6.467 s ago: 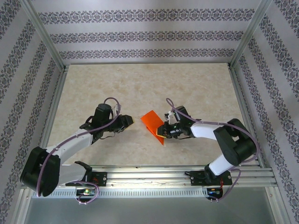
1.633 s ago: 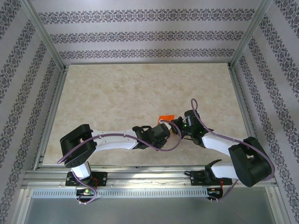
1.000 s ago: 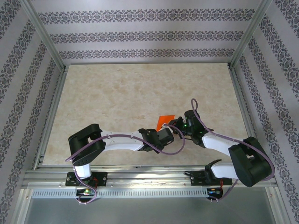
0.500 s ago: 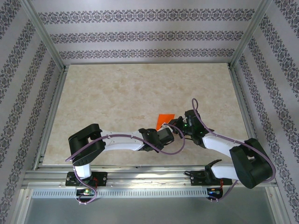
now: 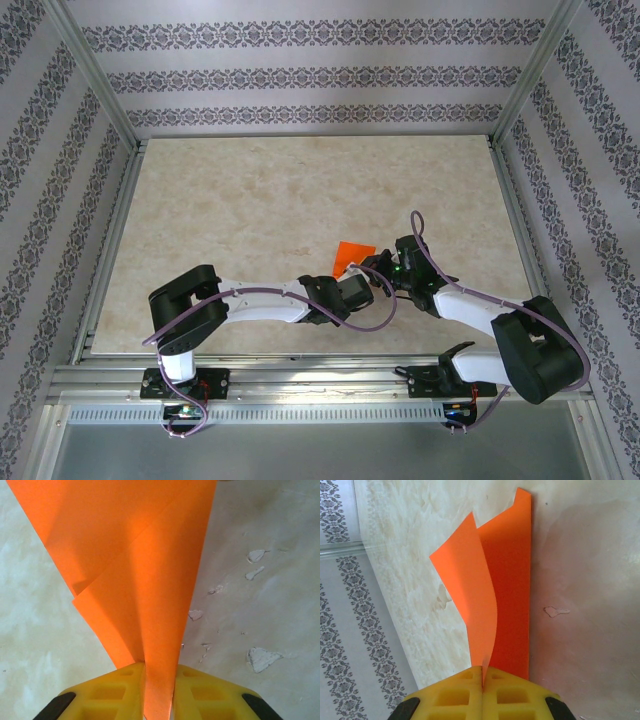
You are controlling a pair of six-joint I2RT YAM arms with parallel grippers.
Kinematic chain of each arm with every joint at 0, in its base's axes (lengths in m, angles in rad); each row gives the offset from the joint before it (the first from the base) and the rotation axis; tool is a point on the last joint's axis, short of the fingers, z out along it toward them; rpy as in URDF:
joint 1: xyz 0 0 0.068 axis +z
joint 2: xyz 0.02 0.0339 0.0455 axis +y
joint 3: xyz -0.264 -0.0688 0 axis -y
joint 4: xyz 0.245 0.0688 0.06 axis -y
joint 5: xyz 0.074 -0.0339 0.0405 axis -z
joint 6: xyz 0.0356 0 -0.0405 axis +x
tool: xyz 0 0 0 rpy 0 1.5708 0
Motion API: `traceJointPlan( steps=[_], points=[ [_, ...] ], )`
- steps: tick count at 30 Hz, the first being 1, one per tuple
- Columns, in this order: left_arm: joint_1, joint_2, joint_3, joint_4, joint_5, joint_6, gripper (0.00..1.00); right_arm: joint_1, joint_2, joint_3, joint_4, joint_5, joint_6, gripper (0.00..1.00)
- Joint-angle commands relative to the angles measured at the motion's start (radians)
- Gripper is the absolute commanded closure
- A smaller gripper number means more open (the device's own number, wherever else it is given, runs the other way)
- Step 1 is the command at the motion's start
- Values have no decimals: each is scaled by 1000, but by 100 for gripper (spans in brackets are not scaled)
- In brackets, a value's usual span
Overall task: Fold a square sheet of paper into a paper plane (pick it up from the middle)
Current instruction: Fold the wing for the fifth time at the center of the table.
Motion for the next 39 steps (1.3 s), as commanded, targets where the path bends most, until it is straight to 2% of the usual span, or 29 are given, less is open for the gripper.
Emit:
traceJointPlan(
  steps=[1,8,10,14,18,28,39],
  points=[
    [-10,9,20,-40,-29,16,83,7,-8,-18,18,3,11,100],
    [-10,5,8,-24,-22,18,93,-5,-19,-15,0,-5,-22,97],
    [-8,2,4,-20,-16,17,97,-18,-36,-9,-29,-8,-48,91],
    [-3,-6,-9,-5,3,10,99,-69,-91,15,-157,-16,-149,70],
    [16,-21,-28,33,53,-9,100,-113,-178,75,-383,35,-319,61],
    [112,-64,-112,191,341,-58,100,-246,-359,8,-461,9,-401,48],
    [220,-70,-199,405,646,-176,100,-245,-310,-33,-343,-160,-414,48]
  ],
)
